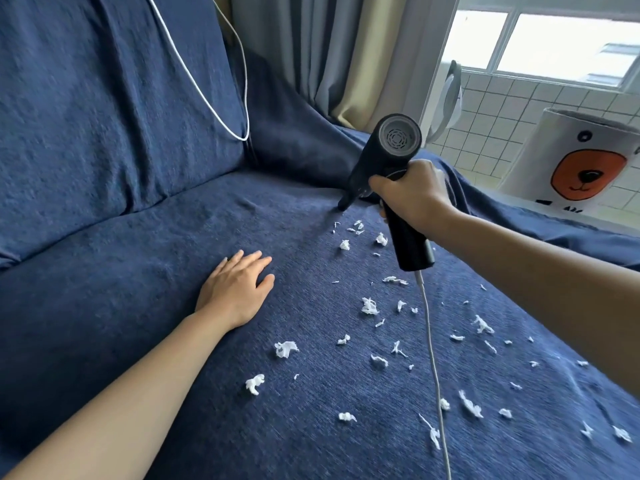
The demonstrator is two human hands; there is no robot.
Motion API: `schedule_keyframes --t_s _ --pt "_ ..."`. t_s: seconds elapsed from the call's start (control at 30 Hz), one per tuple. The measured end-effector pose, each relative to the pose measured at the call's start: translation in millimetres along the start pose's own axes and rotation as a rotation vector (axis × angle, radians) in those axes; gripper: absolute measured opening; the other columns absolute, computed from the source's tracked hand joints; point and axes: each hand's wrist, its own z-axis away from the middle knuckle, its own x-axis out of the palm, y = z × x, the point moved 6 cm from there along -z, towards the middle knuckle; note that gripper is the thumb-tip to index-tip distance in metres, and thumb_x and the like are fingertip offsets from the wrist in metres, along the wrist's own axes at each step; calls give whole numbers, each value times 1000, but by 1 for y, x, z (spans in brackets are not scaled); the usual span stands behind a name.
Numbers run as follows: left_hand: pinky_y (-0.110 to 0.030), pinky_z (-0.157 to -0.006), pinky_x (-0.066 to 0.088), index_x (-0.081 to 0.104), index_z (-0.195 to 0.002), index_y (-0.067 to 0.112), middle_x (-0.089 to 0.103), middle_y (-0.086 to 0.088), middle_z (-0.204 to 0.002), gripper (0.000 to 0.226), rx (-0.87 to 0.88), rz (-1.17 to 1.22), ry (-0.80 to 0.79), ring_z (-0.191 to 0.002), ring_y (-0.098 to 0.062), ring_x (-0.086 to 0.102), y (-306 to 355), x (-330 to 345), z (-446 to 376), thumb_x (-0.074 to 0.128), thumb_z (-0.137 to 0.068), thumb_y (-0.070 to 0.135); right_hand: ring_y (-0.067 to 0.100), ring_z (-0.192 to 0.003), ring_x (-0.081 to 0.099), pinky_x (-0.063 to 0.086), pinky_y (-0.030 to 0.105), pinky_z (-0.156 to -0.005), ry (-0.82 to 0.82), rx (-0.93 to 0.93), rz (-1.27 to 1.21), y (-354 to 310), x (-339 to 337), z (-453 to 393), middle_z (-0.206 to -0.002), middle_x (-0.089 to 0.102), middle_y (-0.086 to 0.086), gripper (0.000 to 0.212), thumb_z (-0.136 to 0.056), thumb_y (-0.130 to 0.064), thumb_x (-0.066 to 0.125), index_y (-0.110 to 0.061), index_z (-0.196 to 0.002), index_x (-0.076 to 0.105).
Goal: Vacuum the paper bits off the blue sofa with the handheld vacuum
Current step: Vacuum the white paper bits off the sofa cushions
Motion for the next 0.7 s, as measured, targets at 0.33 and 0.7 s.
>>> schedule_keyframes --t_s 0.33,0.7 --pt "-30 -120 9 37 -146 30 27 12 -156 47 13 33 41 -146 -12 16 -2 -2 5 35 -100 41 18 -49 66 51 17 -44 3 9 20 2 -20 12 -71 75 15 27 -84 -26 69 0 -82 74" --pt "-31 -120 7 36 -145 34 25 15 -156 47 -12 54 29 -146 -7 14 -6 -3 12 35 -99 42 29 -61 75 65 41 -63 9 39 -8 13 -42 29 -71 75 15 20 -80 -22 72 -2 -78 72"
